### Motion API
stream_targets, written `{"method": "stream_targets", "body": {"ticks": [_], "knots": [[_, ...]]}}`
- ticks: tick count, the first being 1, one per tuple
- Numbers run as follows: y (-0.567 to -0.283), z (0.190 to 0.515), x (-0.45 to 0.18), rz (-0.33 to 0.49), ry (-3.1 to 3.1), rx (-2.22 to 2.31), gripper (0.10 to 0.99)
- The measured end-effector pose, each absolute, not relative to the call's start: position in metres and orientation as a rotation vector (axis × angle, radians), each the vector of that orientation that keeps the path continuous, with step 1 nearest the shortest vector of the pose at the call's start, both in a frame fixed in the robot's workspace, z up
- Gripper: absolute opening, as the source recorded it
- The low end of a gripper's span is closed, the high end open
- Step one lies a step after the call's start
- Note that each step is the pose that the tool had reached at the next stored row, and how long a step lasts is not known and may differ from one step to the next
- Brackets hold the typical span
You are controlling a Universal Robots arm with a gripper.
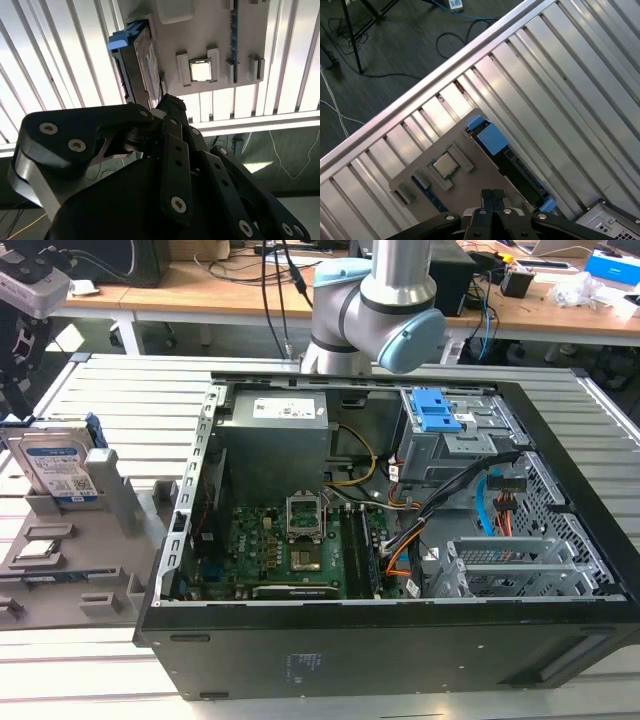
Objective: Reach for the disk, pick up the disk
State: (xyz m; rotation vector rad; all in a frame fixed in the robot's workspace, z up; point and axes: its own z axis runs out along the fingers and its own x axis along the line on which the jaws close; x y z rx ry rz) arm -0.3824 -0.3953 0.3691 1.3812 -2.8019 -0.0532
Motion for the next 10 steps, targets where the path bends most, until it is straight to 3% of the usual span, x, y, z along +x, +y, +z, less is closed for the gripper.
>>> {"method": "stream_targets", "body": {"ticks": [10], "knots": [[-0.3953, 0.3691, -0.3824, -0.051, -2.669, 1.617, 0.106]]}}
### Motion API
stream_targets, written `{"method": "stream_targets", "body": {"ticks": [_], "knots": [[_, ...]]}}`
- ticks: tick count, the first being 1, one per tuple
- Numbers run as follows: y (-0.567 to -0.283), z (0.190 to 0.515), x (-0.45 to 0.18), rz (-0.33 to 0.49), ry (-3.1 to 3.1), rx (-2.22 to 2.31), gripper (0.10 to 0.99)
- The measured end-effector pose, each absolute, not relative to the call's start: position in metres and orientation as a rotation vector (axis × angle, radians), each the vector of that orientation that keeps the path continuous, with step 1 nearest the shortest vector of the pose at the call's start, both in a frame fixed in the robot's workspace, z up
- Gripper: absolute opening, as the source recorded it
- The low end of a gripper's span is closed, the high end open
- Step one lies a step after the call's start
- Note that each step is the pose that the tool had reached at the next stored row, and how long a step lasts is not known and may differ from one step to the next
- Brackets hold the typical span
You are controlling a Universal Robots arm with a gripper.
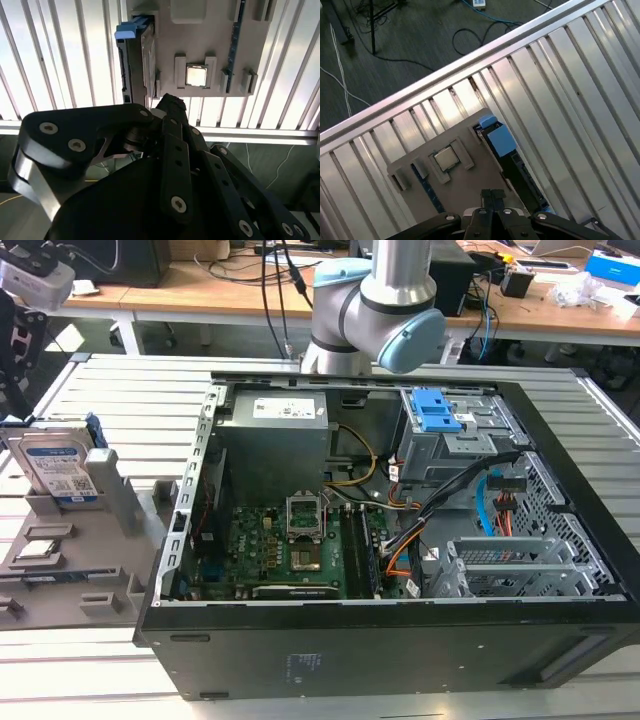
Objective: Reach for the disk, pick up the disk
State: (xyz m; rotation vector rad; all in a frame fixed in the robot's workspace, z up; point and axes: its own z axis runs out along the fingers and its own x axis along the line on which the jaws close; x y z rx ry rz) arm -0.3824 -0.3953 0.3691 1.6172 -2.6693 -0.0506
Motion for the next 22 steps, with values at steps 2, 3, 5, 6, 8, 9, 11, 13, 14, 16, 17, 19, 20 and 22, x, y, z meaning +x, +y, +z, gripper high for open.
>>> {"method": "stream_targets", "body": {"ticks": [2, 3, 5, 6, 8, 9, 11, 13, 14, 16, 17, 19, 20, 22], "knots": [[-0.3953, 0.3691, -0.3824, -0.050, -2.644, 1.658, 0.106], [-0.3953, 0.3691, -0.3824, -0.050, -2.631, 1.677, 0.106], [-0.3953, 0.3691, -0.3824, -0.049, -2.609, 1.710, 0.106], [-0.3953, 0.3691, -0.3824, -0.049, -2.595, 1.731, 0.106], [-0.3953, 0.3691, -0.3824, -0.048, -2.549, 1.798, 0.106], [-0.3953, 0.3691, -0.3824, -0.048, -2.531, 1.822, 0.106], [-0.3953, 0.3691, -0.3824, -0.047, -2.497, 1.867, 0.106], [-0.3953, 0.3691, -0.3824, -0.047, -2.469, 1.903, 0.106], [-0.3953, 0.3691, -0.3824, -0.046, -2.458, 1.917, 0.106], [-0.3953, 0.3691, -0.3824, -0.046, -2.436, 1.945, 0.106], [-0.3953, 0.3691, -0.3824, -0.046, -2.422, 1.962, 0.106], [-0.3953, 0.3691, -0.3824, -0.045, -2.402, 1.986, 0.106], [-0.3953, 0.3691, -0.3824, -0.045, -2.389, 2.001, 0.106], [-0.3953, 0.3691, -0.3824, -0.045, -2.368, 2.026, 0.106]]}}
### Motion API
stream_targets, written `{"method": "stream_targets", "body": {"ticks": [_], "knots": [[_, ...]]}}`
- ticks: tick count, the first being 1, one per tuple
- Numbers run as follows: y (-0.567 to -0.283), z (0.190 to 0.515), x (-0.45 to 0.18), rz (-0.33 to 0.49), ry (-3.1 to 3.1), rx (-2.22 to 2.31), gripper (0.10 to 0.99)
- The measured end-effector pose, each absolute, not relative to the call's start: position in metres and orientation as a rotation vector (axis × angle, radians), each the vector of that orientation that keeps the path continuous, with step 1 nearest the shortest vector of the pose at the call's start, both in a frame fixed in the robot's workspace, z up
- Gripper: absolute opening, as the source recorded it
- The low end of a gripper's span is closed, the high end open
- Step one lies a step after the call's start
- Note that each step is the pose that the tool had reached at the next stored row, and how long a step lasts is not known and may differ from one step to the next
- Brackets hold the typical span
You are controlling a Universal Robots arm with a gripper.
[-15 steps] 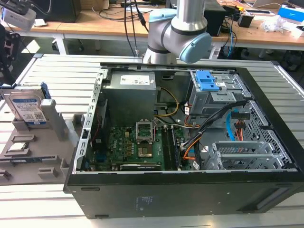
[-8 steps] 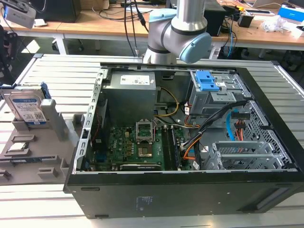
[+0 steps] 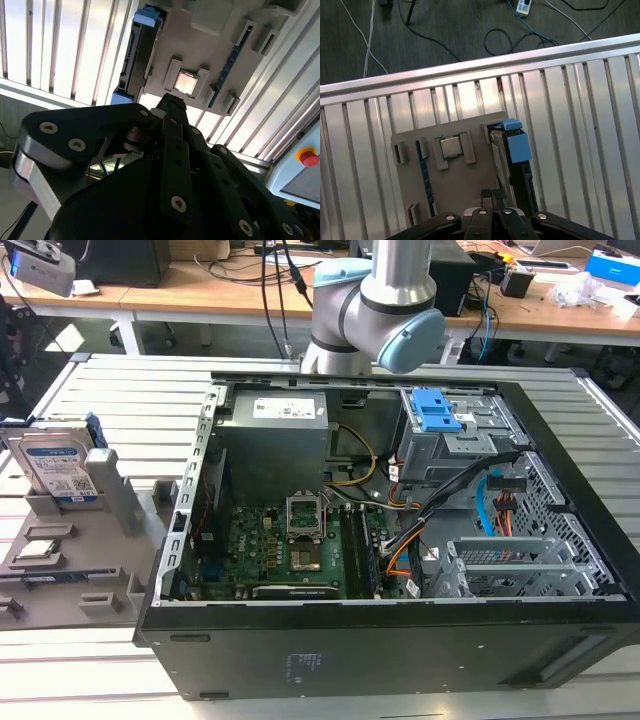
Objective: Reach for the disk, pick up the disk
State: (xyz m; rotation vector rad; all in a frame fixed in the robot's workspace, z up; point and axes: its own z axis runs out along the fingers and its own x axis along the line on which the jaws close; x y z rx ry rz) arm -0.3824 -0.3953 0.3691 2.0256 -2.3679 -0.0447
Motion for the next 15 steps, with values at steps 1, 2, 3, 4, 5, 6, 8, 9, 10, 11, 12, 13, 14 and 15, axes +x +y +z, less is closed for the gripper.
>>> {"method": "stream_targets", "body": {"ticks": [1, 2, 3, 4, 5, 6, 8, 9, 10, 11, 12, 13, 14, 15], "knots": [[-0.3953, 0.3691, -0.3824, -0.045, -2.358, 2.036, 0.106], [-0.3953, 0.3691, -0.3824, -0.044, -2.345, 2.051, 0.106], [-0.3953, 0.3691, -0.3824, -0.044, -2.336, 2.061, 0.106], [-0.3953, 0.3691, -0.3824, -0.044, -2.326, 2.073, 0.106], [-0.3953, 0.3691, -0.3824, -0.044, -2.317, 2.083, 0.106], [-0.3953, 0.3691, -0.3824, -0.044, -2.304, 2.097, 0.106], [-0.3953, 0.3691, -0.3824, -0.043, -2.287, 2.115, 0.106], [-0.3953, 0.3691, -0.3824, -0.043, -2.280, 2.123, 0.106], [-0.3953, 0.3691, -0.3824, -0.043, -2.275, 2.128, 0.106], [-0.3953, 0.3691, -0.3824, -0.043, -2.274, 2.129, 0.106], [-0.3953, 0.3691, -0.3824, -0.043, -2.274, 2.129, 0.106], [-0.3953, 0.3691, -0.3824, -0.043, -2.274, 2.129, 0.106], [-0.3953, 0.3691, -0.3824, -0.043, -2.274, 2.128, 0.106], [-0.3953, 0.3691, -0.3824, -0.043, -2.275, 2.128, 0.106]]}}
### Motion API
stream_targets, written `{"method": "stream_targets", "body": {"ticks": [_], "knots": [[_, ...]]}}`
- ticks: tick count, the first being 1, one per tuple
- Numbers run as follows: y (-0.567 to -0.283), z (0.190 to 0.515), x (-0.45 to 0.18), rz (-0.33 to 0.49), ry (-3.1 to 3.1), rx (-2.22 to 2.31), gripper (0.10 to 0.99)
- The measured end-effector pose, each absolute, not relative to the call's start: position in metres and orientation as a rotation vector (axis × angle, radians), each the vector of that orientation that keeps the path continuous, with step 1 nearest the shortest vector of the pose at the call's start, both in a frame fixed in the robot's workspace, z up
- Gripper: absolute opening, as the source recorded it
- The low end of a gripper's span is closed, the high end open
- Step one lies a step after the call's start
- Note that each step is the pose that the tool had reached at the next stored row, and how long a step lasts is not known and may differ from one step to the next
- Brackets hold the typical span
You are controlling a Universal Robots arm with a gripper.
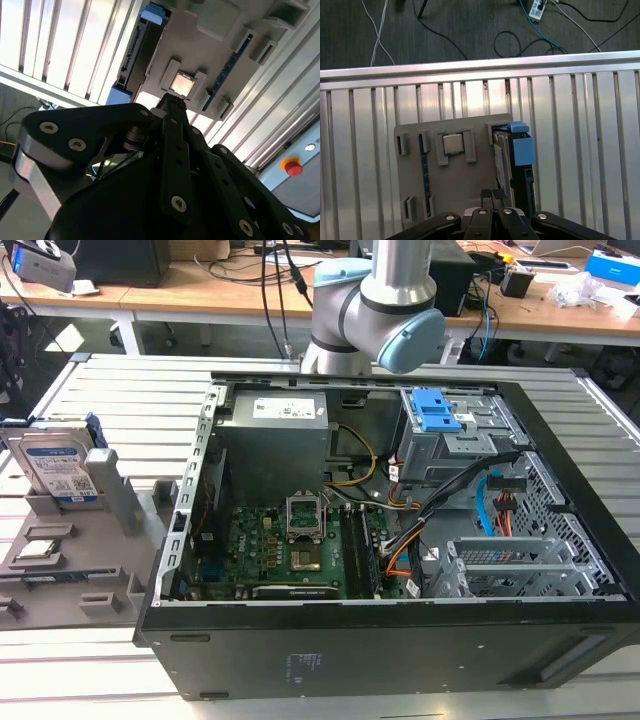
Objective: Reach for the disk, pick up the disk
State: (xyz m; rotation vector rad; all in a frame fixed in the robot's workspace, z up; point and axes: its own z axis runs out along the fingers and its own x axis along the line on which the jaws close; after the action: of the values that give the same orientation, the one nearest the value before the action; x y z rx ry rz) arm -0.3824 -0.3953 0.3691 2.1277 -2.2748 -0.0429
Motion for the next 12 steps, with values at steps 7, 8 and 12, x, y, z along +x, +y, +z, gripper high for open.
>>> {"method": "stream_targets", "body": {"ticks": [7, 8, 12], "knots": [[-0.3953, 0.3691, -0.3824, -0.043, -2.275, 2.127, 0.114], [-0.3952, 0.3691, -0.3824, -0.043, -2.275, 2.127, 0.169], [-0.3953, 0.3691, -0.3824, -0.043, -2.275, 2.127, 0.416]]}}
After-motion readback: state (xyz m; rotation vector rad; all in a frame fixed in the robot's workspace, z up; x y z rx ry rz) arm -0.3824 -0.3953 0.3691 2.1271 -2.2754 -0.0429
